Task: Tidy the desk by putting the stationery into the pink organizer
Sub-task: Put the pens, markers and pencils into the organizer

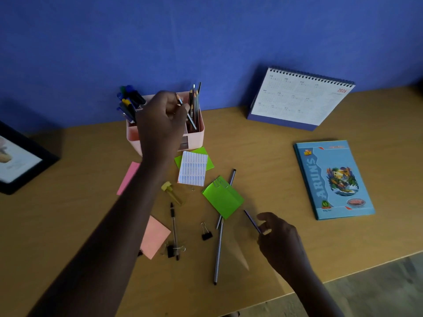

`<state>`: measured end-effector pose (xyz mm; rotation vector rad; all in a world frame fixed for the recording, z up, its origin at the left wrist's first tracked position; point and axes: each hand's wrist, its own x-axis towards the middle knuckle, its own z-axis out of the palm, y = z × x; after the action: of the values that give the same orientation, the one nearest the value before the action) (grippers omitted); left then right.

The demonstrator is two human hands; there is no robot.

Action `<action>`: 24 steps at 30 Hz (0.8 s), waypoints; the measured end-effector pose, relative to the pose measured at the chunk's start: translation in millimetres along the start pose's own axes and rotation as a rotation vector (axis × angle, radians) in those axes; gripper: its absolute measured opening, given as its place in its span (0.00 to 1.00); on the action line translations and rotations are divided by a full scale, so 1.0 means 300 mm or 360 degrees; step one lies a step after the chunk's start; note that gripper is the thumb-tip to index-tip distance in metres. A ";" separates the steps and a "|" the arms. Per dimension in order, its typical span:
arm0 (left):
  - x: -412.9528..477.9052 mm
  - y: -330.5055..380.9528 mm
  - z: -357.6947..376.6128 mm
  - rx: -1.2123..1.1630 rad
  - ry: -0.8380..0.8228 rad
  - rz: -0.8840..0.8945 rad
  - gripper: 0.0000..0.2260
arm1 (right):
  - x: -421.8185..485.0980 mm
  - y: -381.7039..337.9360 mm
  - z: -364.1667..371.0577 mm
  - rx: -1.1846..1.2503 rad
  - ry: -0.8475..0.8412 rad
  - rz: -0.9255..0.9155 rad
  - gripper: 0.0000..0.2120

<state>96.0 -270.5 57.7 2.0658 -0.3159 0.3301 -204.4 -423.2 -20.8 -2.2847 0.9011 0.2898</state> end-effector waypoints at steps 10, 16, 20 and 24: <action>0.072 -0.119 0.150 0.0377 -0.0315 -0.0030 0.09 | 0.004 -0.066 -0.114 0.0908 0.0089 0.0056 0.04; 0.081 -0.155 0.178 0.0574 -0.0323 -0.0148 0.14 | 0.057 -0.193 -0.174 0.1011 0.0230 -0.0286 0.04; 0.087 -0.154 0.179 0.0568 -0.0331 -0.0142 0.14 | 0.142 -0.293 -0.207 0.1120 0.0295 -0.0433 0.05; 0.089 -0.125 0.166 0.0477 -0.0326 -0.0098 0.11 | 0.231 -0.401 -0.234 0.1221 0.0375 -0.0564 0.04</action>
<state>139.2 -298.0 13.2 2.4058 -0.3415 0.1330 -74.3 -439.5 63.3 -1.7146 0.5570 -0.4250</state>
